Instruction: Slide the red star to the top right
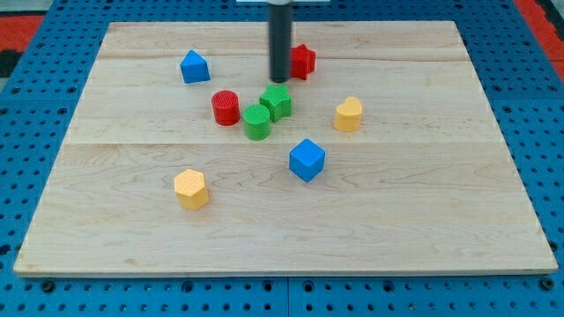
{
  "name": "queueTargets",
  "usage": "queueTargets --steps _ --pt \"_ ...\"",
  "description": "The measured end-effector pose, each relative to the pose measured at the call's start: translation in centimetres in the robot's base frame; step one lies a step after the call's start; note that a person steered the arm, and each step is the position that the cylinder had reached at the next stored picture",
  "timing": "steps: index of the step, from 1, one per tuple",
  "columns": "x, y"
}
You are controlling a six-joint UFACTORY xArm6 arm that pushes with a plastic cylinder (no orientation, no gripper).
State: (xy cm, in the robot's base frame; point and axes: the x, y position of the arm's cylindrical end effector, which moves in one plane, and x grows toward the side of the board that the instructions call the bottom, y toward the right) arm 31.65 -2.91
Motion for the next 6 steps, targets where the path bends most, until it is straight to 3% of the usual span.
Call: queueTargets --steps 1,3,4,6 --pt "-1.4 -3.0" --pt "-2.7 4.2" --pt "-5.6 7.5" --pt "-7.8 9.8"
